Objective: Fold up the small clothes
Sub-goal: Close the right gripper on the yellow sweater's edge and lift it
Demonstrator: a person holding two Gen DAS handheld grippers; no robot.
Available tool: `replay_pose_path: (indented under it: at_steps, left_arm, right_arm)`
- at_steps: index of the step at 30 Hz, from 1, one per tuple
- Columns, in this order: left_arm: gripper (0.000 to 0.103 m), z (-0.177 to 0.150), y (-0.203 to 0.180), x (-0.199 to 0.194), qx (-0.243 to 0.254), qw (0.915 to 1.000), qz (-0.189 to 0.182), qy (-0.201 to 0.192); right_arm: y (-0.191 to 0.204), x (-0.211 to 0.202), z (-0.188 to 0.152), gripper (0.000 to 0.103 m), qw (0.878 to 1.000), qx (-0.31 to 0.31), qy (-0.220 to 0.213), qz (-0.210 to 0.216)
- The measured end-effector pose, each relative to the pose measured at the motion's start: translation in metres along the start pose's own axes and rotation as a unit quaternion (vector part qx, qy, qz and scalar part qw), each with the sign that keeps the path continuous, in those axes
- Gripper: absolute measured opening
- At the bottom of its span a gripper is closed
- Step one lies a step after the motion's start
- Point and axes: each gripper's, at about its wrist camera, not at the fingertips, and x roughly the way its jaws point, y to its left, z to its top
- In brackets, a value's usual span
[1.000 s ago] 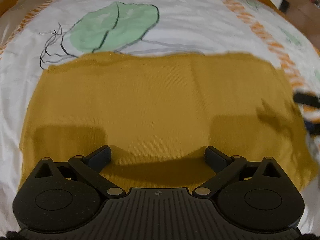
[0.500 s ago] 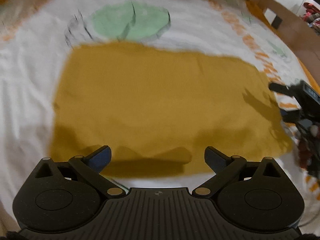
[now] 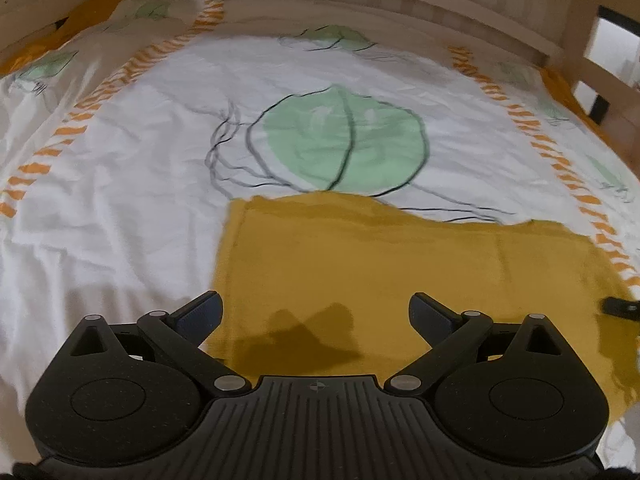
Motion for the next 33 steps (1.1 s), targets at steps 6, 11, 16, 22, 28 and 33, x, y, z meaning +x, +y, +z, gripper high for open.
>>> replay_pose_path:
  at_steps: [6,11,16,22,28,33]
  left_arm:
    - [0.1,0.013,0.019,-0.009,-0.009,0.9999,-0.007,0.0]
    - [0.1,0.02,0.039,-0.023,-0.042,0.9985,-0.035,-0.004]
    - [0.1,0.022,0.062,-0.025,-0.079,0.9963,-0.034,-0.002]
    - [0.1,0.022,0.093,-0.029,-0.128,0.9914,-0.028,-0.001]
    - [0.1,0.022,0.109,-0.032,-0.151,0.9878,-0.037,-0.001]
    - [0.101,0.02,0.112,-0.029,-0.154,0.9871,-0.044,0.006]
  right_arm:
    - [0.047,-0.002,0.007,0.023,0.999,-0.036,-0.01,-0.022]
    - [0.098,0.009,0.018,0.022,0.999,-0.048,-0.007,0.003]
    - [0.143,0.032,0.019,0.022,0.998,-0.055,0.005,0.04]
    - [0.192,0.082,0.002,0.022,0.995,-0.064,0.041,0.065]
    - [0.222,0.133,-0.031,0.022,0.99,-0.09,0.087,0.06]
    - [0.238,0.155,-0.057,0.023,0.983,-0.153,0.1,0.013]
